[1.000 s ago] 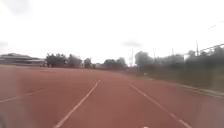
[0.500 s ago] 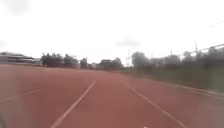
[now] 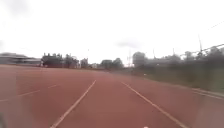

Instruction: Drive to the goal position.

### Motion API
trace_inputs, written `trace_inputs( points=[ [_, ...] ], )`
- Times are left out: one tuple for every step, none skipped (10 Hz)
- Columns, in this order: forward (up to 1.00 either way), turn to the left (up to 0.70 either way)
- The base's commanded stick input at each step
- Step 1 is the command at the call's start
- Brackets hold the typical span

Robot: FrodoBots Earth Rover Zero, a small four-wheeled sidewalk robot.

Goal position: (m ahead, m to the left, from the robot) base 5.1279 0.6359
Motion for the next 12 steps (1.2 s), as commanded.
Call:
trace_inputs(
  points=[
    [0.7, 0.0],
    [0.7, 0.0],
    [0.7, 0.0],
    [0.7, 0.0],
    [0.7, 0.0],
    [0.7, 0.0],
    [0.7, 0.0],
    [0.7, 0.0],
    [0.7, 0.0],
    [0.7, 0.0],
    [0.7, 0.0],
    [0.7, 0.0]
  ],
)
